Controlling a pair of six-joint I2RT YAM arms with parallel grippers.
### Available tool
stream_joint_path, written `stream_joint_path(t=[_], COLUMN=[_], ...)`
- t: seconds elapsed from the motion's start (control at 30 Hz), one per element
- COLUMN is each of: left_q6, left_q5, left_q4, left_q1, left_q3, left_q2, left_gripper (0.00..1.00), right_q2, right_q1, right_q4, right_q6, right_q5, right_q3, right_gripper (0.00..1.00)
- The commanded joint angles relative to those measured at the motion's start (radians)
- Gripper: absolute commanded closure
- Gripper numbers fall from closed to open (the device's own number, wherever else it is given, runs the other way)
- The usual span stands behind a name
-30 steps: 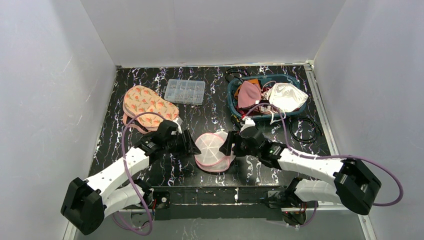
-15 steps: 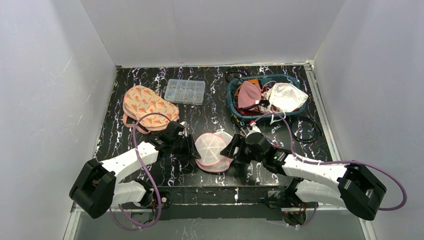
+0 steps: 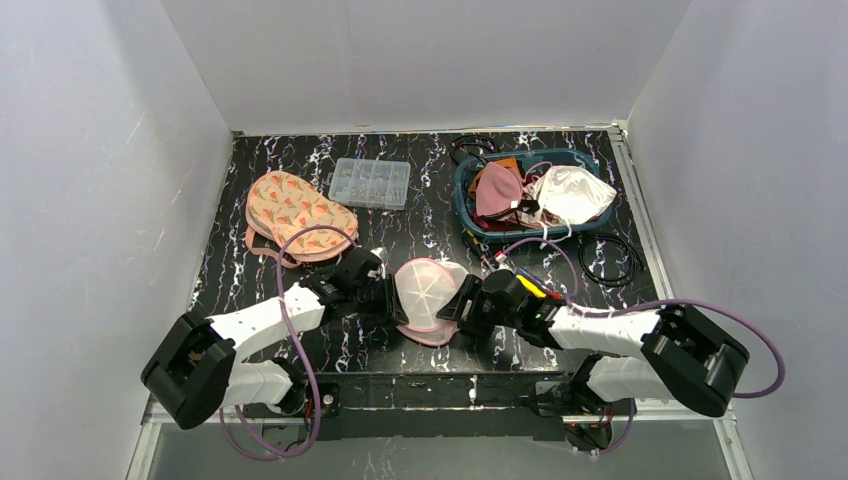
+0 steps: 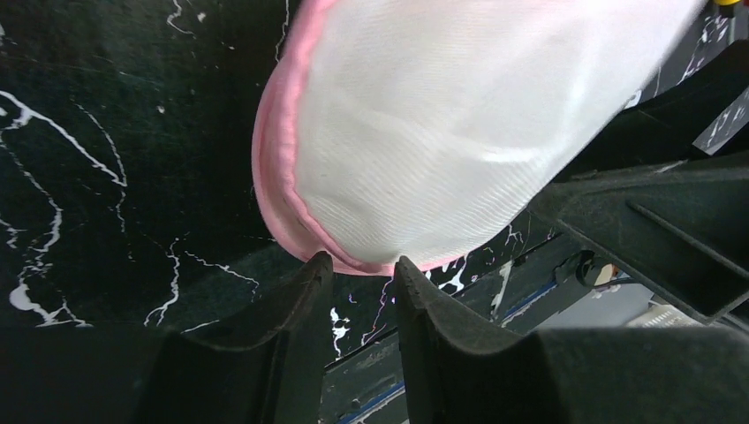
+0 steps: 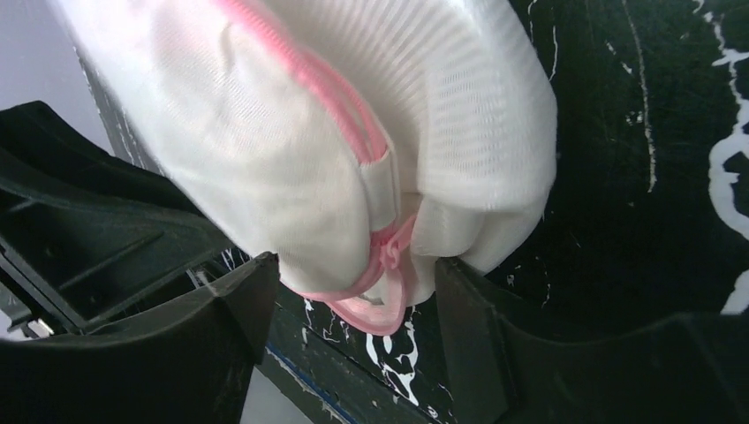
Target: Unzip the laundry bag and remove the bra
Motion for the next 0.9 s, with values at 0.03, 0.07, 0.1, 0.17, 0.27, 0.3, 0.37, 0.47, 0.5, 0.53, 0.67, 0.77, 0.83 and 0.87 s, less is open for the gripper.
stream_joint_path(t=[0.03,0.07,0.1,0.17,0.27,0.3,0.37,0.47,0.5,0.53,0.67,0.77,0.83,0.87], left_q6=[0.006,0.005,0.004,0.005,0.004,0.006,0.008,0.021,0.028,0.031,0.044,0.065,0.096,0.116], left_q5=[-0.030,-0.033,-0.034,-0.037,-0.044,-0.048,-0.054,-0.071,-0.085,-0.105,-0.208,-0.230,-0.229,-0.214], left_q4=[0.011,0.012,0.012,0.012,-0.003,-0.010,-0.039,-0.108,-0.144,-0.169,-0.237,-0.210,-0.150,-0.104], left_q1=[-0.038,-0.042,-0.045,-0.046,-0.046,-0.046,-0.046,-0.046,-0.046,-0.046,-0.031,-0.013,-0.007,-0.006], left_q3=[0.001,0.000,-0.001,-0.003,-0.002,0.000,0.010,0.036,0.043,0.051,0.055,0.040,0.019,0.005], left_q2=[0.025,0.026,0.026,0.020,0.000,-0.008,-0.030,-0.082,-0.104,-0.128,-0.209,-0.241,-0.246,-0.247], left_gripper=[0.71,0.71,0.71,0.72,0.72,0.72,0.72,0.69,0.68,0.65,0.56,0.48,0.39,0.36], right_q2=[0.061,0.070,0.072,0.071,0.054,0.045,0.026,-0.017,-0.032,-0.048,-0.119,-0.162,-0.186,-0.199], right_q1=[0.011,0.012,0.014,0.015,0.016,0.015,0.016,0.015,0.016,0.015,0.014,0.009,0.003,-0.003], right_q4=[0.071,0.075,0.079,0.089,0.079,0.073,0.049,-0.006,-0.024,-0.036,-0.056,-0.072,-0.084,-0.085], right_q6=[0.040,0.041,0.040,0.039,0.027,0.021,0.001,-0.042,-0.055,-0.067,-0.101,-0.123,-0.134,-0.138], right_q5=[-0.001,0.003,0.005,0.011,0.021,0.022,0.026,0.033,0.037,0.040,0.043,0.027,0.018,0.010], right_q3=[0.019,0.019,0.018,0.013,0.010,0.009,0.012,0.018,0.016,0.011,-0.026,-0.046,-0.058,-0.064], right_gripper=[0.33,0.37,0.41,0.55,0.70,0.74,0.80,0.83,0.84,0.86,0.88,0.88,0.89,0.89])
